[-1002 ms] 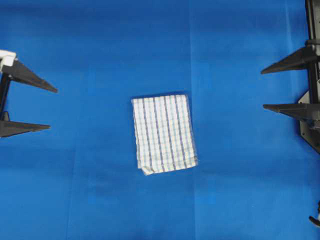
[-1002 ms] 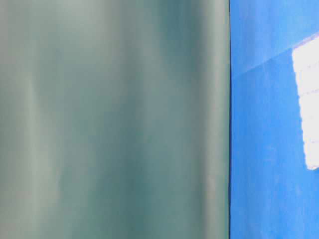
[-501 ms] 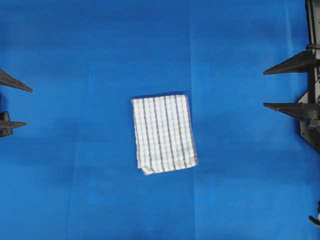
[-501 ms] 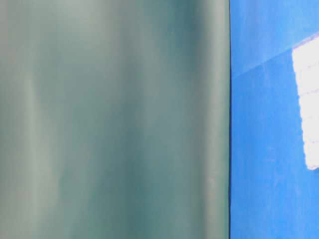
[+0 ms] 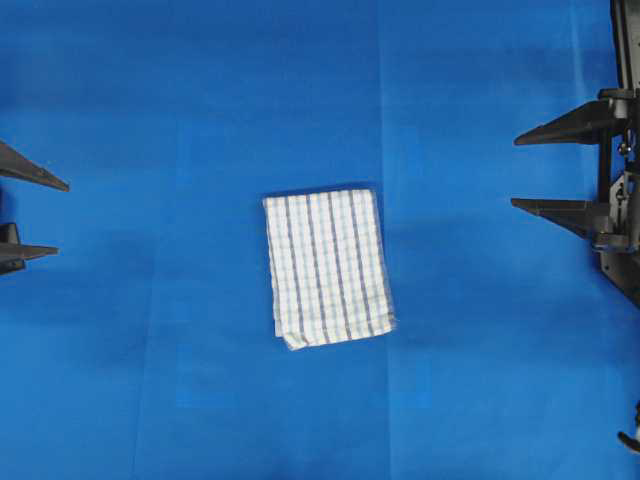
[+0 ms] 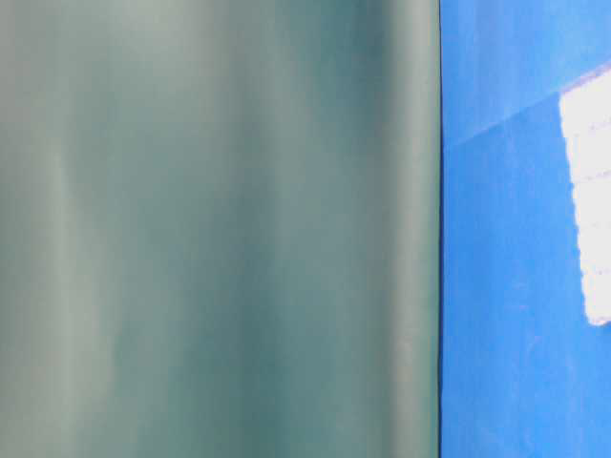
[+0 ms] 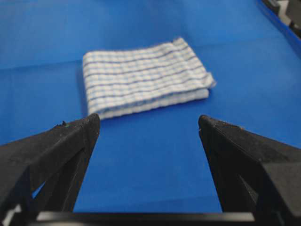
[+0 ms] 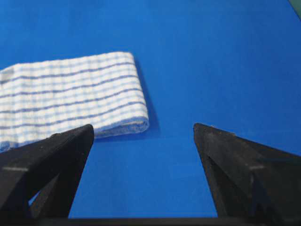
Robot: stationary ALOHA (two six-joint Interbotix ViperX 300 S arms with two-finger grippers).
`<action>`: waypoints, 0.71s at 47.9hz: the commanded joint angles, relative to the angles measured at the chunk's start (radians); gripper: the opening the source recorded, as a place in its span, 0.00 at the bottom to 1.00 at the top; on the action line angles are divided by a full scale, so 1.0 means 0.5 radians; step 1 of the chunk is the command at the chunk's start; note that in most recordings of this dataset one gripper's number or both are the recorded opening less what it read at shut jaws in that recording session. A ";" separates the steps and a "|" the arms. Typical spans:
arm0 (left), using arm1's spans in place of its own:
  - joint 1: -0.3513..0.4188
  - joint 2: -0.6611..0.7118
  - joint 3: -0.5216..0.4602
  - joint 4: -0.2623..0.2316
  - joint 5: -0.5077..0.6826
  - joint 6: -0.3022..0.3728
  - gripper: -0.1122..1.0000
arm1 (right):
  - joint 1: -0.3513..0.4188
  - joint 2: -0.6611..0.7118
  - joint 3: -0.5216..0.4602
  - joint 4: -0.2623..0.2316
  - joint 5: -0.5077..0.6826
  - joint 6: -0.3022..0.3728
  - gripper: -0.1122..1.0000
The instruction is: Fold the blue towel.
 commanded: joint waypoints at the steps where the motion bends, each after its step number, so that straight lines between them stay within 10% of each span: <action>1: 0.006 0.025 -0.025 -0.003 -0.012 -0.003 0.84 | -0.003 0.018 -0.025 0.003 -0.015 0.003 0.87; 34: 0.006 0.021 -0.025 -0.006 0.003 -0.040 0.84 | 0.028 0.015 -0.028 0.003 -0.012 0.003 0.86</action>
